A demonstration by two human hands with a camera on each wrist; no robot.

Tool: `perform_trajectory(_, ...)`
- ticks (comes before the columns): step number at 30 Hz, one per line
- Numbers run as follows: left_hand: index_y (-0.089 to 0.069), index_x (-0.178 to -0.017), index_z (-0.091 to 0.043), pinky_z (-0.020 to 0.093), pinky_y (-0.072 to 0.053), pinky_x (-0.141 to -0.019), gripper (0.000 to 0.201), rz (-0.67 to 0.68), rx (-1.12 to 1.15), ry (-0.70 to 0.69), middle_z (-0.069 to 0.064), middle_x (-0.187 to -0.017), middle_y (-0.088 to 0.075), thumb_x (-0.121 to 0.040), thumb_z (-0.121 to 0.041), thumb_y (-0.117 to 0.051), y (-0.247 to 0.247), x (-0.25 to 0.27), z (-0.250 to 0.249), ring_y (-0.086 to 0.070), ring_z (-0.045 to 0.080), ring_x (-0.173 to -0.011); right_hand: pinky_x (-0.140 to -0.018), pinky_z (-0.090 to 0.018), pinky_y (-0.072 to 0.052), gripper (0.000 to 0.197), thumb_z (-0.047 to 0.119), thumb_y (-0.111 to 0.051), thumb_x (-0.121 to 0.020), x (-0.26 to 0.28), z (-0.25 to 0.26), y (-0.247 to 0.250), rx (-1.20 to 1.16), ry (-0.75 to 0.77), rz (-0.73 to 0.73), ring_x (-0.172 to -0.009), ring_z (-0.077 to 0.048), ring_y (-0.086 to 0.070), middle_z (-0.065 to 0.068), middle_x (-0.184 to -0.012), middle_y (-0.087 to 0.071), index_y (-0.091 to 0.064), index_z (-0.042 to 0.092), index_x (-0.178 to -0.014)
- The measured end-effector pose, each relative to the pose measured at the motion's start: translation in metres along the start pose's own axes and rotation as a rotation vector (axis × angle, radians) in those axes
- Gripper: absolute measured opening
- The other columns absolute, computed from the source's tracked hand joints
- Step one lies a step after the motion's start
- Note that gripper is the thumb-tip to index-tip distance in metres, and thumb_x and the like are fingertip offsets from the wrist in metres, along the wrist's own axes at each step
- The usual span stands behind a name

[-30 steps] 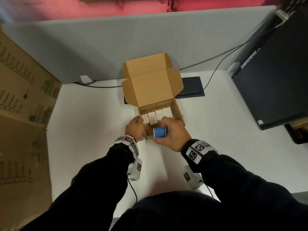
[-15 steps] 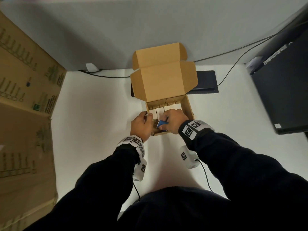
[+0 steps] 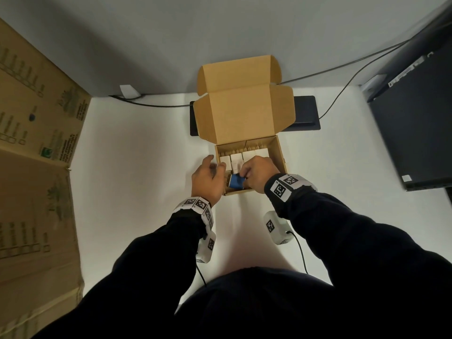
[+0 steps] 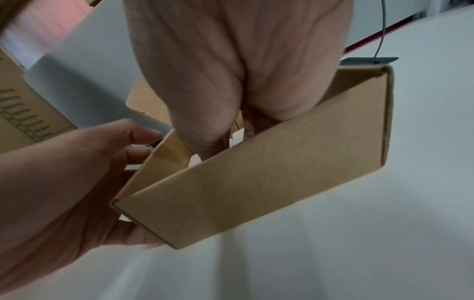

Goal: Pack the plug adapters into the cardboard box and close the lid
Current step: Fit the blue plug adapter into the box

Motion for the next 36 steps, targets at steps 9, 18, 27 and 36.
perform_trajectory(9,-0.04,-0.152,-0.016,0.044,-0.049,-0.105,0.056,0.004,0.022,-0.018,0.007,-0.126,-0.066,-0.101,-0.039,-0.05,-0.001,-0.001,0.0,-0.063,0.028,-0.113,-0.091,-0.04,-0.055,0.026,0.006,-0.068,-0.084,0.002,0.012,-0.009,0.237,0.099,-0.013,-0.099,-0.029,-0.065,-0.011,-0.108,-0.069,-0.075,0.014,-0.108)
perform_trajectory(18,-0.044,-0.149,-0.015,0.04,-0.049,-0.103,0.053,-0.002,0.007,-0.03,0.008,-0.121,-0.067,-0.103,-0.04,-0.048,-0.001,-0.002,0.0,-0.063,0.027,-0.112,-0.069,-0.029,-0.044,0.016,0.021,-0.073,-0.084,0.004,0.023,-0.01,0.283,0.264,0.021,-0.087,-0.024,-0.062,-0.001,-0.092,-0.063,-0.074,0.022,-0.1)
perform_trajectory(27,-0.048,-0.146,-0.017,0.046,-0.047,-0.107,0.052,0.007,-0.032,-0.033,0.007,-0.125,-0.066,-0.102,-0.045,-0.046,-0.003,-0.005,0.001,-0.06,0.026,-0.115,-0.087,-0.042,-0.055,0.023,0.013,-0.071,-0.084,0.002,0.023,-0.006,0.366,0.348,0.1,-0.095,-0.028,-0.064,-0.007,-0.103,-0.07,-0.077,0.019,-0.105)
perform_trajectory(36,-0.054,-0.136,-0.027,0.042,-0.058,-0.09,0.063,0.093,-0.046,-0.004,0.005,-0.115,-0.066,-0.082,-0.059,-0.048,-0.008,-0.004,-0.004,-0.064,0.024,-0.103,-0.09,-0.034,-0.054,0.023,0.02,-0.066,-0.093,0.029,0.002,0.037,-0.053,0.33,-0.253,-0.09,-0.017,-0.067,-0.001,-0.1,-0.075,-0.073,0.018,-0.114)
Point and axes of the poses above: each hand's wrist, its own x-axis away from the middle knuckle, its own y-axis out of the back of the hand, z = x × y, the point moved 7 cm from there along -x, towards the middle knuckle
